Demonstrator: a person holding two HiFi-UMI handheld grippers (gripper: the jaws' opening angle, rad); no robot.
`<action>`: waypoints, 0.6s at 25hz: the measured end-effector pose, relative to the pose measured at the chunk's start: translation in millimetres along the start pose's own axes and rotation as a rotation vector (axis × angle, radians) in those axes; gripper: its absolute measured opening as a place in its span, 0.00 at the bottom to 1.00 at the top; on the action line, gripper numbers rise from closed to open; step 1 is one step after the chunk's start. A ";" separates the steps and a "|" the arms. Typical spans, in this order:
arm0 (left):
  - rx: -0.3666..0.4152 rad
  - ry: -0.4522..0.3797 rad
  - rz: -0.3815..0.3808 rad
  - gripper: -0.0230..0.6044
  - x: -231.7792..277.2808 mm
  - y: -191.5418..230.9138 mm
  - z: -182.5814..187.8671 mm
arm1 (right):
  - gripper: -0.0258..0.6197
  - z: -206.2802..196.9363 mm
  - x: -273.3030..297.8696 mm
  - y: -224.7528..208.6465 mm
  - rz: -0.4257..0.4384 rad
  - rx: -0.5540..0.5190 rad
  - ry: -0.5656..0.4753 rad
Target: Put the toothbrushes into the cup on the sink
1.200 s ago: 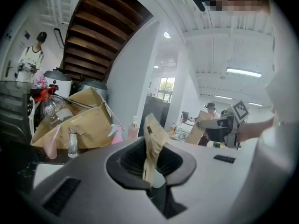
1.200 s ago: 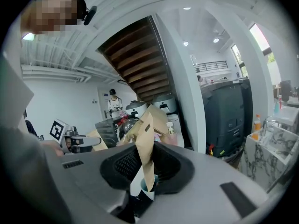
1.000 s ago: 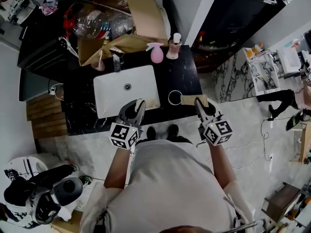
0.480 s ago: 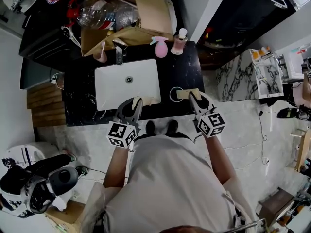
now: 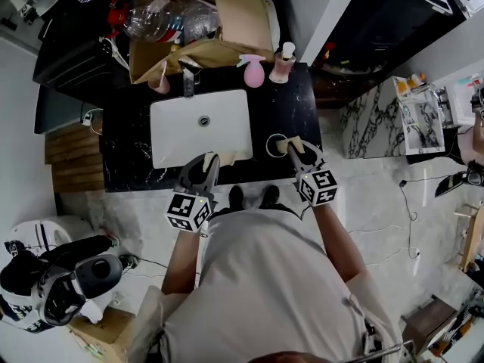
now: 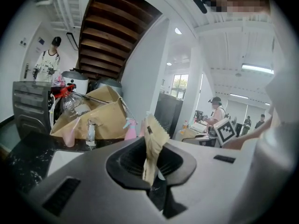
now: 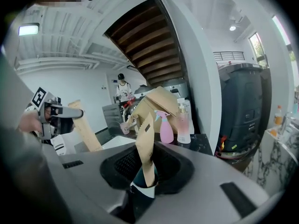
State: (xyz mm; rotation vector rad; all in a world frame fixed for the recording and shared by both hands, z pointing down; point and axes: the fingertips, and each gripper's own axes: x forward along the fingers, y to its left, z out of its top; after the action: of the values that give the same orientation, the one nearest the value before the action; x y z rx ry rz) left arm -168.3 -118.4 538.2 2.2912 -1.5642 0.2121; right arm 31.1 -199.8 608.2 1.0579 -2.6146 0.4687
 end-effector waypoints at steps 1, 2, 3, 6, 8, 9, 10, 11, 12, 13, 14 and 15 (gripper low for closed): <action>-0.003 0.002 0.004 0.10 -1.2 0.4 -1.5 | 0.16 -4.1 1.5 -1.9 -0.007 0.009 0.007; -0.005 0.003 0.007 0.10 -2.4 0.7 -3.2 | 0.16 -7.8 2.8 -3.6 -0.013 0.020 0.013; -0.007 0.005 0.010 0.10 -3.5 1.0 -4.8 | 0.16 -11.1 3.9 -4.9 -0.016 0.030 0.016; -0.011 0.006 0.020 0.10 -5.7 1.4 -7.8 | 0.16 -19.7 8.2 -8.2 -0.022 0.050 0.028; -0.013 0.006 0.028 0.10 -6.8 2.1 -8.6 | 0.16 -25.6 12.0 -9.7 -0.023 0.057 0.041; -0.015 0.005 0.031 0.10 -7.3 2.6 -8.7 | 0.16 -28.7 14.1 -10.1 -0.023 0.058 0.050; -0.016 0.005 0.035 0.10 -7.9 2.8 -8.7 | 0.16 -32.0 16.1 -10.5 -0.024 0.059 0.060; -0.016 0.005 0.039 0.10 -8.6 2.6 -8.6 | 0.16 -35.4 17.5 -10.9 -0.025 0.061 0.070; -0.017 0.005 0.042 0.10 -9.5 2.0 -8.5 | 0.16 -38.6 18.4 -11.5 -0.027 0.065 0.080; -0.018 0.004 0.046 0.10 -10.5 1.2 -8.5 | 0.16 -41.4 18.8 -12.3 -0.031 0.070 0.087; -0.019 0.004 0.049 0.10 -11.3 0.6 -8.7 | 0.16 -44.0 19.2 -13.3 -0.035 0.075 0.093; -0.020 0.004 0.053 0.10 -12.2 0.4 -9.0 | 0.17 -46.4 19.8 -14.2 -0.040 0.079 0.099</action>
State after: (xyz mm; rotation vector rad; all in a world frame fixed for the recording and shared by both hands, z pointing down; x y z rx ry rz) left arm -172.5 -104.6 542.7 2.2345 -1.6187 0.2137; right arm 33.8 -203.2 660.5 1.0799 -2.5023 0.6037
